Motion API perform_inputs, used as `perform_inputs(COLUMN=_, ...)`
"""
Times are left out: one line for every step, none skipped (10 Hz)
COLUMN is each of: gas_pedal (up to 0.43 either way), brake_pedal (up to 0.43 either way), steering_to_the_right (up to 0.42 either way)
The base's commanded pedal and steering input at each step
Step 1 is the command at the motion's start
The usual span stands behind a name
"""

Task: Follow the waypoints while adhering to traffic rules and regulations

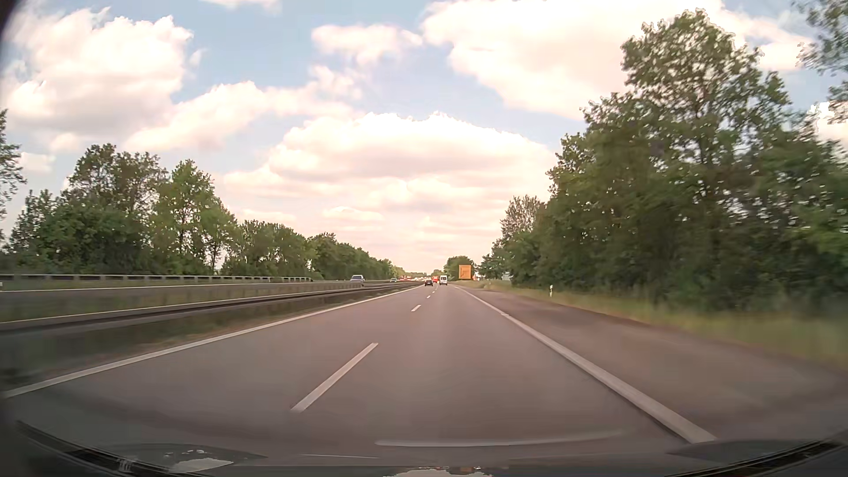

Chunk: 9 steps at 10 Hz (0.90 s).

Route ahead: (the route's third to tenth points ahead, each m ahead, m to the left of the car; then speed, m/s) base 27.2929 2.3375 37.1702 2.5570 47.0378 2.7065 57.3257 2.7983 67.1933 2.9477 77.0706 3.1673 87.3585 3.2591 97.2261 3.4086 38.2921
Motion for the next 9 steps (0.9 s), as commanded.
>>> perform_inputs(gas_pedal=0.228, brake_pedal=0.012, steering_to_the_right=-0.001)
perform_inputs(gas_pedal=0.209, brake_pedal=0.012, steering_to_the_right=-0.001)
perform_inputs(gas_pedal=0.209, brake_pedal=0.006, steering_to_the_right=-0.001)
perform_inputs(gas_pedal=0.209, brake_pedal=0.006, steering_to_the_right=-0.001)
perform_inputs(gas_pedal=0.197, brake_pedal=0.012, steering_to_the_right=-0.001)
perform_inputs(gas_pedal=0.189, brake_pedal=0.006, steering_to_the_right=-0.001)
perform_inputs(gas_pedal=0.189, brake_pedal=0.012, steering_to_the_right=-0.001)
perform_inputs(gas_pedal=0.189, brake_pedal=0.006, steering_to_the_right=-0.001)
perform_inputs(gas_pedal=0.189, brake_pedal=0.006, steering_to_the_right=-0.001)
